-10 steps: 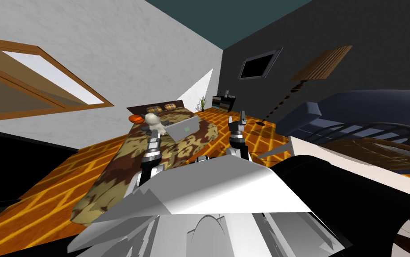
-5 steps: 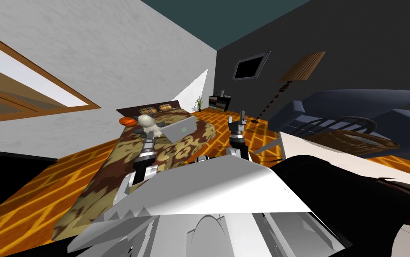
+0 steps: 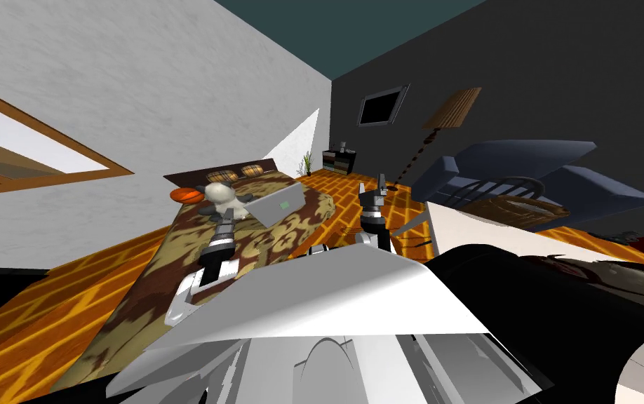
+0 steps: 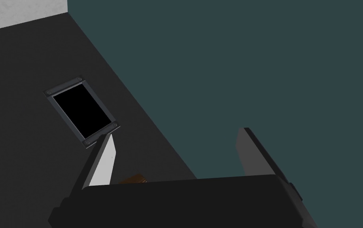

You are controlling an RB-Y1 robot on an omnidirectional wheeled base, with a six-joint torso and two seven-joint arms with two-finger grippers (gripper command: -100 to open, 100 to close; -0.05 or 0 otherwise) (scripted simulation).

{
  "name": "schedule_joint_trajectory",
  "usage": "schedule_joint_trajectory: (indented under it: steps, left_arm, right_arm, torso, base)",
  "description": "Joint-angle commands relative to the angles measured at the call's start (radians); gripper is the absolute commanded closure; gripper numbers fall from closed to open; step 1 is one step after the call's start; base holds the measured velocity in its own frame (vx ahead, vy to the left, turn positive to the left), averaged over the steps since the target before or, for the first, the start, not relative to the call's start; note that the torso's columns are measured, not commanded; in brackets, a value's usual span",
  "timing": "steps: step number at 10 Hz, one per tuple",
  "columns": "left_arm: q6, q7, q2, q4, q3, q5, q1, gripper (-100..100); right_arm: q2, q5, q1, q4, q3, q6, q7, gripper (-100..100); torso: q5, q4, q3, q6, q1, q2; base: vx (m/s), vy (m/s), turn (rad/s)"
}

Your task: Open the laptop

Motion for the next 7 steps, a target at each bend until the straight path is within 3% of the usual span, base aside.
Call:
schedule_joint_trajectory:
  steps: [1,7]
  left_arm:
    - [0.056,-0.003,0.021,0.033,0.035,-0.013,-0.018,-100]
    - [0.179,0.003,0.052,0.096,0.058,-0.002,-0.065,-100]
  right_arm:
    - [0.000,0.000,0.000,0.000,0.000,0.000,0.000,0]
    - [0.000,0.000,0.000,0.000,0.000,0.000,0.000,0]
  torso:
    - [0.000,0.000,0.000,0.000,0.000,0.000]
    - [0.000,0.000,0.000,0.000,0.000,0.000]
  base:
    - [-0.015,0.004,-0.105]
    - [-0.007,0.015,-0.093]
